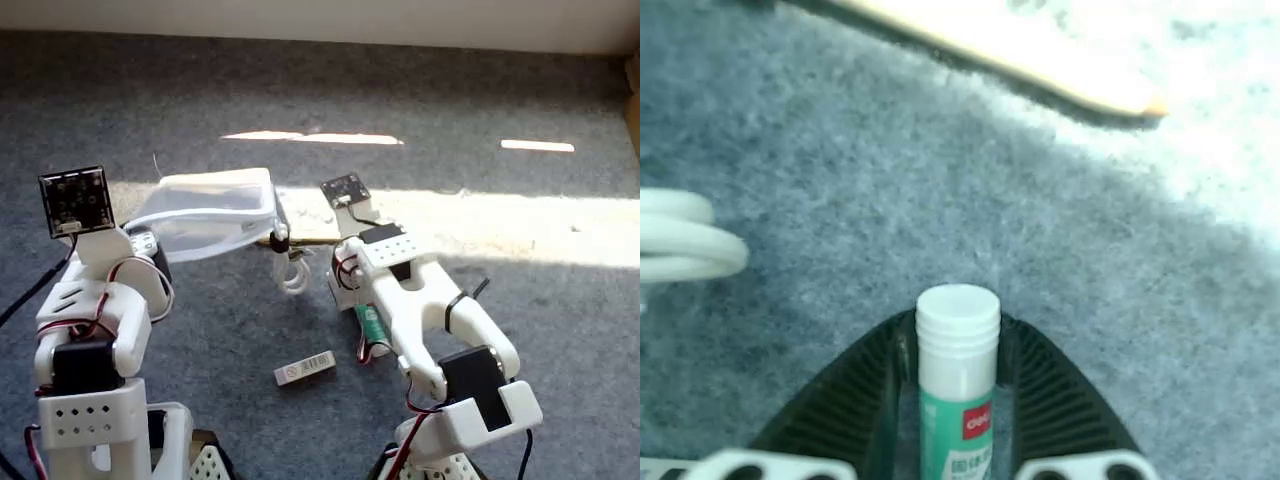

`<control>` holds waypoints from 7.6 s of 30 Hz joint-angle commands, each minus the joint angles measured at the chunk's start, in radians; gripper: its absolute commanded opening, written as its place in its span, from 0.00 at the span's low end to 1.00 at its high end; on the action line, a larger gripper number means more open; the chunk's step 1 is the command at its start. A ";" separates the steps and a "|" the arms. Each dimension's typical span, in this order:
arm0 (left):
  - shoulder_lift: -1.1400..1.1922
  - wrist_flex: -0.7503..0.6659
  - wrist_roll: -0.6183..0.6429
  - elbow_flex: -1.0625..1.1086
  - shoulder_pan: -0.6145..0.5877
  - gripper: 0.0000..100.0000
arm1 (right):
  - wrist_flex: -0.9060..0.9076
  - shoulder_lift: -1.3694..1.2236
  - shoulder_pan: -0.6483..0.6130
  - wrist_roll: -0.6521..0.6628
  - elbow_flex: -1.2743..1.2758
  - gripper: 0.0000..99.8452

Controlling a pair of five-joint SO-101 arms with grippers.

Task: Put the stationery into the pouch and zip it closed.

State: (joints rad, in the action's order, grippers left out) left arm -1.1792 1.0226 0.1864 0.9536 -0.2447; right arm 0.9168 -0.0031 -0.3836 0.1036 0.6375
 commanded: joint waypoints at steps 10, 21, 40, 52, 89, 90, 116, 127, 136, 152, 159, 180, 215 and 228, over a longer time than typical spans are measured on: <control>0.013 -0.014 -0.008 0.002 -0.018 0.01 | -0.005 0.005 -0.007 0.002 0.025 0.03; 0.013 -0.015 -0.008 0.002 -0.018 0.01 | -0.013 0.286 -0.019 0.002 0.186 0.03; 0.013 -0.015 -0.008 0.004 -0.018 0.01 | -0.013 0.855 -0.068 0.002 0.394 0.03; 0.013 -0.015 -0.008 0.004 -0.018 0.01 | -0.013 1.193 -0.070 0.002 0.443 0.03; 0.013 -0.015 -0.008 0.004 -0.018 0.01 | -0.469 1.621 -0.561 0.006 0.446 0.03; 0.013 -0.015 -0.008 0.004 -0.018 0.01 | -0.512 1.621 -0.561 0.006 0.456 0.03; 0.013 -0.018 -0.008 0.004 -0.016 0.01 | -1.498 1.129 -0.556 0.011 0.719 0.03; 0.013 -0.018 -0.008 0.004 -0.013 0.01 | -1.897 0.768 -0.478 0.011 0.670 0.03; 0.013 -0.018 -0.006 0.004 -0.012 0.01 | -2.210 0.423 -0.426 0.008 0.631 0.03; 0.013 -0.018 -0.008 0.004 -0.012 0.01 | -2.466 0.104 -0.432 0.020 0.588 0.04; 0.013 -0.018 -0.008 0.004 -0.012 0.01 | -2.465 0.102 -0.447 0.109 0.644 0.16; 0.013 -0.018 -0.009 0.005 -0.015 0.01 | -2.476 0.131 -0.450 0.114 0.733 0.17; 0.013 -0.127 -0.008 0.074 -0.018 0.01 | -0.694 0.756 0.005 -0.615 0.257 0.17; 0.013 -0.130 -0.008 0.074 -0.018 0.01 | -0.320 0.225 0.156 -0.881 -0.248 0.17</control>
State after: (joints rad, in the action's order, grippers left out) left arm -1.1653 0.9152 0.1864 1.0349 -0.2463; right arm 0.5194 0.2578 -0.2516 -0.7142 0.5301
